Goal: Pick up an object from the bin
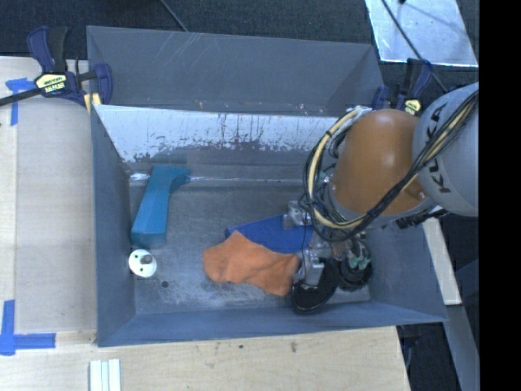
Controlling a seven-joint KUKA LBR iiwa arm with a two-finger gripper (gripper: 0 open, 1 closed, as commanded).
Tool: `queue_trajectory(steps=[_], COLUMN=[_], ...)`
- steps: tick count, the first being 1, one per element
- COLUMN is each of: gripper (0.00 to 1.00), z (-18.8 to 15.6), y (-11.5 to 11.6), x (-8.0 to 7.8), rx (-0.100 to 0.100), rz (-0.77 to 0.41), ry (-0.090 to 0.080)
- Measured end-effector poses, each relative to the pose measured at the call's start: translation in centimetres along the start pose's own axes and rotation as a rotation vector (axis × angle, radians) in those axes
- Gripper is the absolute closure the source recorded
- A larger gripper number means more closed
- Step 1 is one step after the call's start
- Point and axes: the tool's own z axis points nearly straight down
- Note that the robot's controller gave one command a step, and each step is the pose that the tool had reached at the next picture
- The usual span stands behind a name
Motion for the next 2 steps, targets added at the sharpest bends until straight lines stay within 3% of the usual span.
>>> queue_trajectory(steps=[1, 2], gripper=[0.0, 0.0], z=[-0.4, 5.3], y=[0.0, 4.4], x=[-0.2, 1.1], rx=[0.0, -0.001], rz=[0.0, 0.071], ry=[-0.008, -0.015])
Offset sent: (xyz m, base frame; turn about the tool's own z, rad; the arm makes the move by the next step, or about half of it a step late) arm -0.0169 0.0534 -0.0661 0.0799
